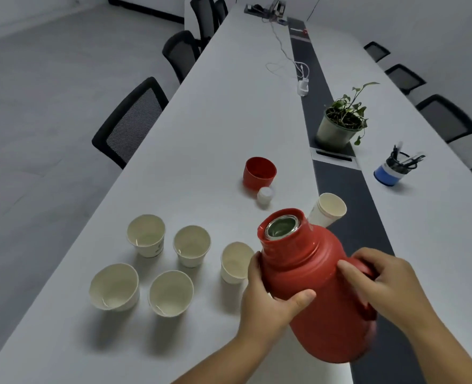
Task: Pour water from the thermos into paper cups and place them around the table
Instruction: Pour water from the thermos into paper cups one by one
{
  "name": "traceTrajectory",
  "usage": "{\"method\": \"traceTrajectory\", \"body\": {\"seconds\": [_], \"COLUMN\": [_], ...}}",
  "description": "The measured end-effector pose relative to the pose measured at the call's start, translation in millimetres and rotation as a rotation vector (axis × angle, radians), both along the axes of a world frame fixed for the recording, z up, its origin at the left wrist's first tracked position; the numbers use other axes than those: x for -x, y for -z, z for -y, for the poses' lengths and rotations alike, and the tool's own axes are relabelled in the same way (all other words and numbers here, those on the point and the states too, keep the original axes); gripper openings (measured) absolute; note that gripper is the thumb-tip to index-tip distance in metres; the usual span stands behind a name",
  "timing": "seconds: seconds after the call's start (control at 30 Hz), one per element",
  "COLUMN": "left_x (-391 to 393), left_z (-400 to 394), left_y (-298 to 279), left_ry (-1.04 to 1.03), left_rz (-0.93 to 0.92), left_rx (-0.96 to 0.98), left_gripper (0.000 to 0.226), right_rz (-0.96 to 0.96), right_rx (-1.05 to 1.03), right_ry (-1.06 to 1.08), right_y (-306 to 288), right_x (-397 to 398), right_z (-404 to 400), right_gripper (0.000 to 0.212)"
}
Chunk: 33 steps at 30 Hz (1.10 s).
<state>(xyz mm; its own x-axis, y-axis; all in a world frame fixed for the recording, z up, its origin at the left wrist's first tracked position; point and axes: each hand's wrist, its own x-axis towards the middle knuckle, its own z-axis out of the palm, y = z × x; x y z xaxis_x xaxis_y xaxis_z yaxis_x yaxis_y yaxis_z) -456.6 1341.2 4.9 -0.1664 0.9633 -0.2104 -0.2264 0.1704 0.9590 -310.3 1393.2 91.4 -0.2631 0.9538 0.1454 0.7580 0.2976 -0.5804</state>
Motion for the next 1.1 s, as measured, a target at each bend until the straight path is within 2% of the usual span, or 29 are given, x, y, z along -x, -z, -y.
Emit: {"method": "traceTrajectory", "body": {"seconds": [0.07,0.17,0.2,0.33,0.6,0.8,0.93,1.1], "left_x": [-4.8,-8.1,-8.1,-4.3,-4.9,-2.9,-1.6,-4.4], "left_z": [9.7,20.6,23.5,27.9,27.3,25.7,23.8,23.6], "left_y": [7.1,14.9,17.6,24.1,33.7,36.2,34.1,35.7], "left_ry": [-0.009,-0.009,-0.005,0.006,-0.023,-0.044,-0.04,-0.041], "left_rz": [0.035,0.071,0.077,0.09,0.251,0.331,0.408,0.424], "left_rx": [0.026,0.072,0.091,0.127,0.169,0.203,0.212,0.211], "left_gripper": [0.092,0.099,0.099,0.088,0.072,0.078,0.05,0.047], "right_rz": [0.043,0.074,0.081,0.15,0.352,0.463,0.495,0.518], "right_rx": [0.028,0.094,0.115,0.17,0.266,0.338,0.361,0.35], "right_ry": [0.006,-0.001,-0.004,0.0,-0.007,-0.015,-0.005,-0.002], "right_y": [2.5,4.8,5.6,8.6,7.7,8.1,7.1,4.5], "right_x": [-0.1,1.3,2.6,9.8,26.2,38.3,43.7,50.5], "right_z": [6.1,12.7,14.8,16.9,4.0,-6.1,-10.2,-10.9], "right_gripper": [0.04,0.01,0.006,0.019,0.02,0.014,0.018,0.02]}}
